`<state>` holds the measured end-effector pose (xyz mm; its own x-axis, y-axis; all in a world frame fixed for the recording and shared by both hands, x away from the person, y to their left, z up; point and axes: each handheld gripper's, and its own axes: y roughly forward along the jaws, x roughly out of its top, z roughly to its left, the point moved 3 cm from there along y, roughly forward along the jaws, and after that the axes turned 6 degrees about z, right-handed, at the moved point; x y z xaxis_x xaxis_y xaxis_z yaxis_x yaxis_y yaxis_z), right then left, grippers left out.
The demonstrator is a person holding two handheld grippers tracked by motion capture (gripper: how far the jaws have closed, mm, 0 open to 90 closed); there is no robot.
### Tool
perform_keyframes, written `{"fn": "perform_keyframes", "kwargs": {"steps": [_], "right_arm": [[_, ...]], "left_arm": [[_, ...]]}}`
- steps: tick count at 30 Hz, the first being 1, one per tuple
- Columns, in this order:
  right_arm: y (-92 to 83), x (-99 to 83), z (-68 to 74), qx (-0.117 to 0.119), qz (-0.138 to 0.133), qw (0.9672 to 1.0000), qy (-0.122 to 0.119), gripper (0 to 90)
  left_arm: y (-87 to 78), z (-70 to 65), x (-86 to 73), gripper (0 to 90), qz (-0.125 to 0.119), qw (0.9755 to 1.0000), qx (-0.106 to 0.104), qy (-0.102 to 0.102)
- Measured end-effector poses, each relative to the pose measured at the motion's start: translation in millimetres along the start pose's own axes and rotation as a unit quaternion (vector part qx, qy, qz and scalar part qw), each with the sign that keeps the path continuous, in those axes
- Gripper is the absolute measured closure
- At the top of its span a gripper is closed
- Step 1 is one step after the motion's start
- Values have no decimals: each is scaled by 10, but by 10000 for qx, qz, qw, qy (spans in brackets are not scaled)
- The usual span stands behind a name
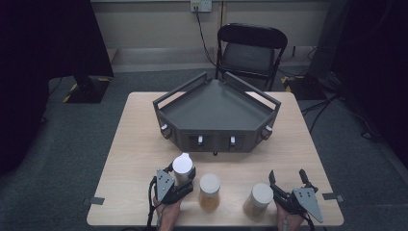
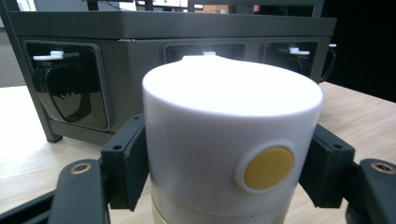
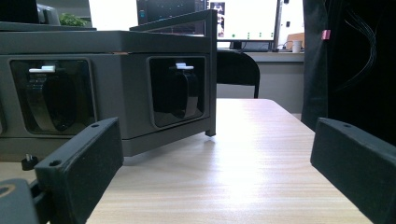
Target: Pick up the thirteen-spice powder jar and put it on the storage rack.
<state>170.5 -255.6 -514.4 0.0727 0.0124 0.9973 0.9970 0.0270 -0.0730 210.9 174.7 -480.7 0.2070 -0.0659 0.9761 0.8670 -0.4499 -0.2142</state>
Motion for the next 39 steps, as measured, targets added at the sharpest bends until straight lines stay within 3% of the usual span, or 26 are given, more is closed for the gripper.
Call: {"fn": "perform_keyframes", "kwargs": {"steps": [28, 39], "right_arm": [[0, 0, 0, -1, 0, 10000, 1, 14], [0, 0, 0, -1, -1, 10000, -1, 14]], "left_arm": [[-22, -6, 6, 311, -43, 10000, 63, -22], [-53, 13, 56, 311, -82, 10000, -16, 53]]}}
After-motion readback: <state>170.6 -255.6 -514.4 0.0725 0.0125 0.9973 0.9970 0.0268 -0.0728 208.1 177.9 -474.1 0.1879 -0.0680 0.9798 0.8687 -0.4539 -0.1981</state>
